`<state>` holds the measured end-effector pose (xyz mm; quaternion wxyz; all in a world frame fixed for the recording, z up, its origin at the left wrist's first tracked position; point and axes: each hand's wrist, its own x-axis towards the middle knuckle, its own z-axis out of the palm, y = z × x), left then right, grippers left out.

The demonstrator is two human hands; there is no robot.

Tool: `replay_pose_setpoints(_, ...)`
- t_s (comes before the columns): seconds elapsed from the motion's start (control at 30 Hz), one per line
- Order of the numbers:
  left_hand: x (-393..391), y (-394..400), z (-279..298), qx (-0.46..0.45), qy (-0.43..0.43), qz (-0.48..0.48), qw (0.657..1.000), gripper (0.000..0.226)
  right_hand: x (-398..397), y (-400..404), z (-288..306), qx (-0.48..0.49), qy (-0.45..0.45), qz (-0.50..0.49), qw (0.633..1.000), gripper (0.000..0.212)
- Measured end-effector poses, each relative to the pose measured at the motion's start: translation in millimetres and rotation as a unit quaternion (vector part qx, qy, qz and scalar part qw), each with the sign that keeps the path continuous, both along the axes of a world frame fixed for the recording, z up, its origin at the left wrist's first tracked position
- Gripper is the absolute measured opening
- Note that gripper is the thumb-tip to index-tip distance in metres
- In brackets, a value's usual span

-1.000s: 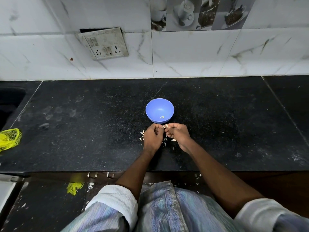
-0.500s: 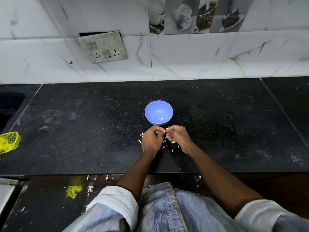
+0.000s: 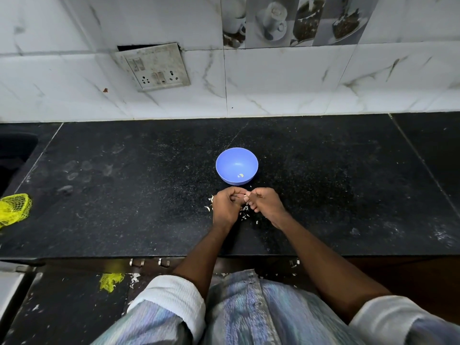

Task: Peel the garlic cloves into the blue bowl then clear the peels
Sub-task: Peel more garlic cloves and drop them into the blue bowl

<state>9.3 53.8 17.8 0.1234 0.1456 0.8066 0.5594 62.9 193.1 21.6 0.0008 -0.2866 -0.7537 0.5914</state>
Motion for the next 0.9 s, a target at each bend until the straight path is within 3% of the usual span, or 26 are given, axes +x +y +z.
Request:
replay_pose_setpoints(0.17,0,-4,-4,-0.075,0.032,0.036,0.996,0.017,1,2,9,0.054,0.010,-0.035,0.998,0.007)
replay_pose_setpoints(0.37,-3,-3,0,-0.086,0.038,0.056,0.994,0.003,-9,-4,3,0.147,0.000,-0.018,0.989,0.010)
replay_pose_setpoints(0.53,-14,5,5,-0.081,0.084,0.056,0.992,0.022,-17,-4,3,0.155,0.001,-0.045,0.987,0.014)
replay_pose_setpoints(0.73,-42,21,19,-0.057,0.096,0.054,0.992,0.024,-23,-7,5,0.152,0.021,-0.067,0.986,0.015)
replay_pose_setpoints(0.9,-64,22,20,-0.088,0.092,-0.010,0.992,0.030,-30,-9,5,0.154,0.032,-0.085,0.984,0.016)
